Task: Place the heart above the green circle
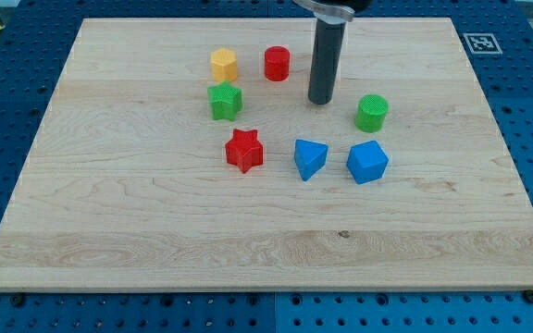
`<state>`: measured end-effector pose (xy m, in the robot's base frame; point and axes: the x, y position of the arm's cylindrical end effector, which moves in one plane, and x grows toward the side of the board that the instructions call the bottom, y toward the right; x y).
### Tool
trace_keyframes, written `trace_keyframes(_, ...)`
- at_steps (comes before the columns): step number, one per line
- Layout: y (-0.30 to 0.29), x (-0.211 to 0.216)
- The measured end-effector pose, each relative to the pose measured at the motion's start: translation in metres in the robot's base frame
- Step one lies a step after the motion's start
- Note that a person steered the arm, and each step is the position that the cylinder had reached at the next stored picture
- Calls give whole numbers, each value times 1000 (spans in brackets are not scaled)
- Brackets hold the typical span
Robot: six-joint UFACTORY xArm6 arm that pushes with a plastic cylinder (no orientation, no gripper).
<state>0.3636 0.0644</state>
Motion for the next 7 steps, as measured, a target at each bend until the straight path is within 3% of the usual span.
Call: trace_keyframes(7,-11,-48)
